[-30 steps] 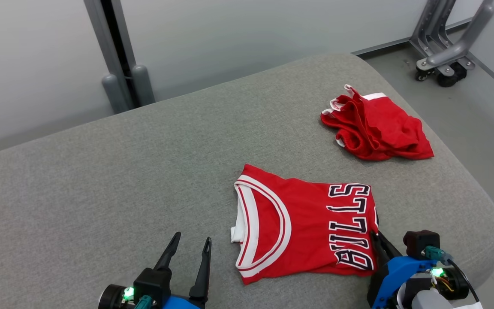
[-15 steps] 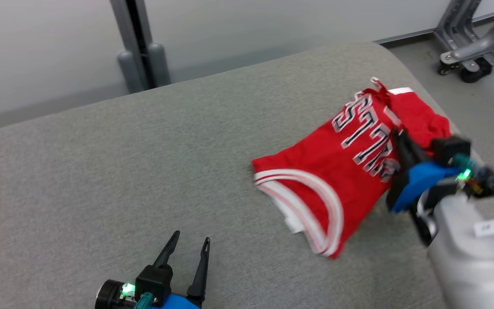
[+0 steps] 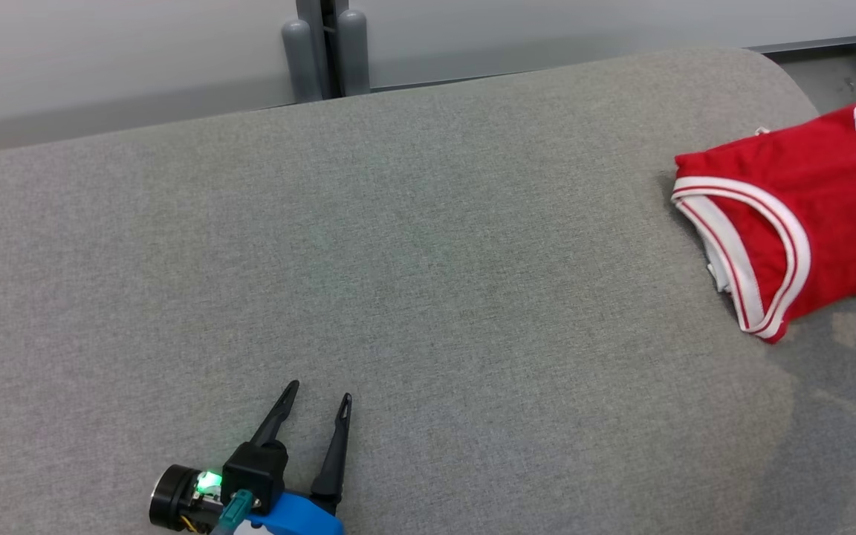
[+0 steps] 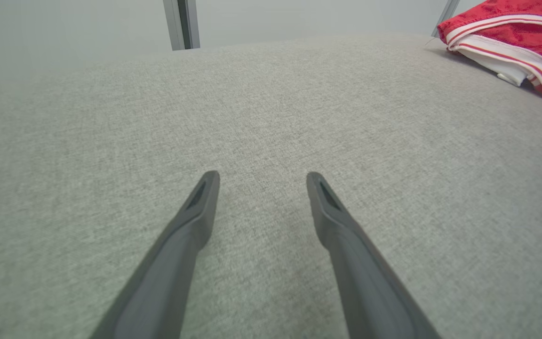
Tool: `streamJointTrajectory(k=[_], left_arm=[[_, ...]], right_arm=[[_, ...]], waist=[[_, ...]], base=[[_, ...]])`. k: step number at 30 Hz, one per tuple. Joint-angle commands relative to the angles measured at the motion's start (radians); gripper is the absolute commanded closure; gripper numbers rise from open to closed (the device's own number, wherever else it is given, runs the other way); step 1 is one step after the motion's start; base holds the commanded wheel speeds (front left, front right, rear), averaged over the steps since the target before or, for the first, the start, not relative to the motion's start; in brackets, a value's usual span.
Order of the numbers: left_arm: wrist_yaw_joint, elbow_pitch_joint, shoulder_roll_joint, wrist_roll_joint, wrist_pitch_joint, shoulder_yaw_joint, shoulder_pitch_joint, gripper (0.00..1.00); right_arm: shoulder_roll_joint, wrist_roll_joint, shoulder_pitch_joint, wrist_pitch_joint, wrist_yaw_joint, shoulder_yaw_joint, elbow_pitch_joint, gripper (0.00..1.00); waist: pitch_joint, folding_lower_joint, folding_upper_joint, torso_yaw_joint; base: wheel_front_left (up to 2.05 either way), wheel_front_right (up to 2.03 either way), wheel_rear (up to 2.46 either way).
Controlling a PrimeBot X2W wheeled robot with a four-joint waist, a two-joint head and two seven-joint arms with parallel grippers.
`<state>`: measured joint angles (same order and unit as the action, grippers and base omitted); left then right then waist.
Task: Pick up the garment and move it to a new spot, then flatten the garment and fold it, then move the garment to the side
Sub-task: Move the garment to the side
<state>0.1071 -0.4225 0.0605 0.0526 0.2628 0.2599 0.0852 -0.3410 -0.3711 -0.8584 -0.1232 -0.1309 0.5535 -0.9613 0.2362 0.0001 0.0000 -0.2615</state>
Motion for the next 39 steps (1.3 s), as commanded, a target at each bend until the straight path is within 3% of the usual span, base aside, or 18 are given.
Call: streamJointTrajectory(k=[1, 7, 12, 17, 23, 26, 32, 39], left_arm=[[0.003, 0.004, 0.005, -0.002, 0.002, -0.007, 0.018, 0.00], [0.005, 0.006, 0.003, -0.009, 0.002, -0.012, 0.028, 0.00], [-0.003, 0.011, 0.000, -0.006, 0.002, -0.027, 0.017, 0.00], [-0.018, 0.018, -0.002, -0.001, 0.002, -0.049, 0.008, 0.00], [-0.031, 0.009, -0.005, 0.001, 0.002, -0.073, -0.006, 0.00], [-0.044, 0.009, -0.006, 0.010, 0.002, -0.090, -0.023, 0.00], [-0.078, 0.016, -0.007, 0.034, 0.002, -0.150, -0.050, 0.00], [-0.093, 0.031, -0.009, 0.046, 0.002, -0.203, -0.083, 0.00]], right_arm=[[0.028, -0.030, 0.018, -0.005, 0.000, 0.030, 0.016, 0.00], [0.140, -0.147, 0.049, -0.085, 0.000, 0.146, 0.057, 0.00], [0.231, -0.143, 0.077, -0.139, 0.000, 0.093, 0.035, 0.00], [0.287, 0.000, 0.162, -0.142, 0.000, -0.093, 0.120, 0.00], [0.289, 0.270, 0.321, -0.143, 0.000, -0.391, 0.225, 0.00], [0.288, 0.362, 0.389, -0.143, 0.000, -0.487, 0.273, 0.00], [0.288, 0.441, 0.490, -0.143, 0.000, -0.580, 0.328, 0.00], [0.288, 0.473, 0.559, -0.143, 0.000, -0.607, 0.347, 0.00]], waist=[[0.004, -0.0001, 0.0000, 0.002], [0.000, -0.0001, 0.0000, -0.005], [-0.021, -0.0001, 0.0000, -0.006], [-0.040, -0.0001, 0.0000, 0.015], [-0.073, -0.0001, 0.0000, 0.071], [-0.093, -0.0001, 0.0000, 0.102], [-0.130, -0.0001, 0.0000, 0.163], [-0.165, -0.0001, 0.0000, 0.189]], base=[[0.00, 0.00, 0.00], [0.00, 0.00, 0.00], [0.00, 0.00, 0.00], [0.00, 0.00, 0.00], [0.00, 0.00, 0.00], [0.00, 0.00, 0.00], [0.00, 0.00, 0.00], [0.00, 0.00, 0.00]])
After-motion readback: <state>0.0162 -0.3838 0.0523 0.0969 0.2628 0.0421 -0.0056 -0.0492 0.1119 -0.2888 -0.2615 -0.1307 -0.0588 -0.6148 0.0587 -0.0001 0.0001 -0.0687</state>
